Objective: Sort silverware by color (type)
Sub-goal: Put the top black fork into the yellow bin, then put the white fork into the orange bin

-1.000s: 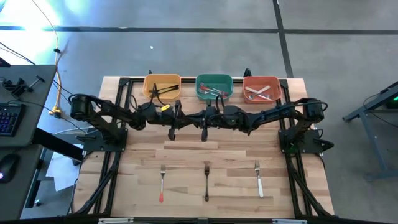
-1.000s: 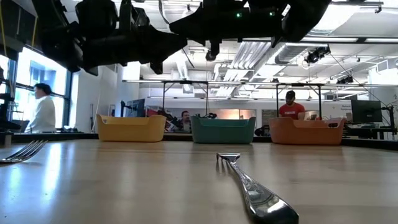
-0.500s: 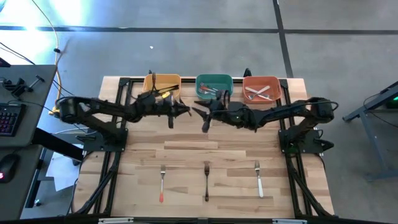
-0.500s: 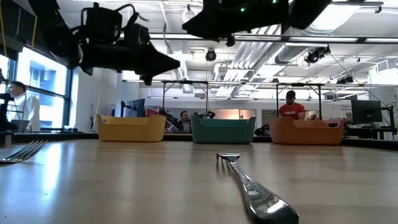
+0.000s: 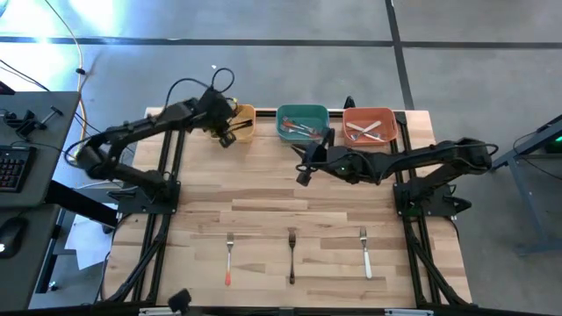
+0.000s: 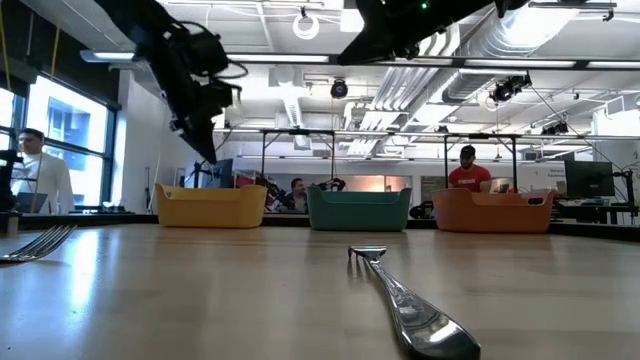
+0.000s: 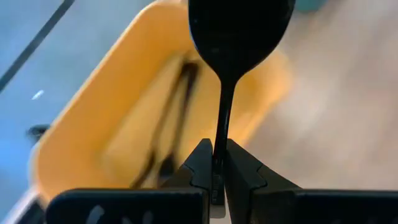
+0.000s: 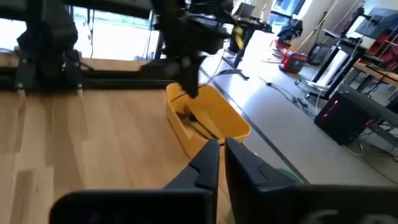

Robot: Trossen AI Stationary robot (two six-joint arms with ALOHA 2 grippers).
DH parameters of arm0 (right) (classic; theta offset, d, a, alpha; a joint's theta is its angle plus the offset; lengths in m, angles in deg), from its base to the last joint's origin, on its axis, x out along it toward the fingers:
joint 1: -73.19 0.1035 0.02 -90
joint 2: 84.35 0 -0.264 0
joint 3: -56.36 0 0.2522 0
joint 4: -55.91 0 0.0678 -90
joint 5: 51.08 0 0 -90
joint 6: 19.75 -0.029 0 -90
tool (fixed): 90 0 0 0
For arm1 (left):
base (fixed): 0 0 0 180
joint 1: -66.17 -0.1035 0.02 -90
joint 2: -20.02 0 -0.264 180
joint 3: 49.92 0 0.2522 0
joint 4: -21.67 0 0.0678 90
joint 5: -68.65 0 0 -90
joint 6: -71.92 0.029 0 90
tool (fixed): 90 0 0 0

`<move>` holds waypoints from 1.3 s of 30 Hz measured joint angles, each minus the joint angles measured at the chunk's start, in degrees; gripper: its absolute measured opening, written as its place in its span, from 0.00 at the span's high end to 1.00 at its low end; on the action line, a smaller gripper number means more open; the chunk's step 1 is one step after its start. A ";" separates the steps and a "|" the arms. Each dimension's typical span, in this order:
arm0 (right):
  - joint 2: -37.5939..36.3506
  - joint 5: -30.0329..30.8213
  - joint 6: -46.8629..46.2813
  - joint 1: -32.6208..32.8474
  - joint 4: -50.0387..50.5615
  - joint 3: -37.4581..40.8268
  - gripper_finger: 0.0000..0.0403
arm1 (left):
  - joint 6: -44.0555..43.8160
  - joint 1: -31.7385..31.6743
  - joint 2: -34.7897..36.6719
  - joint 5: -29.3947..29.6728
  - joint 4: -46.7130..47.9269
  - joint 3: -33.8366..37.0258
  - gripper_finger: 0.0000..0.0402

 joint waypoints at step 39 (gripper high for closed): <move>-0.37 8.56 -35.82 11.29 35.79 0.02 1.00 | -3.60 5.19 2.64 0.86 -22.87 11.38 0.99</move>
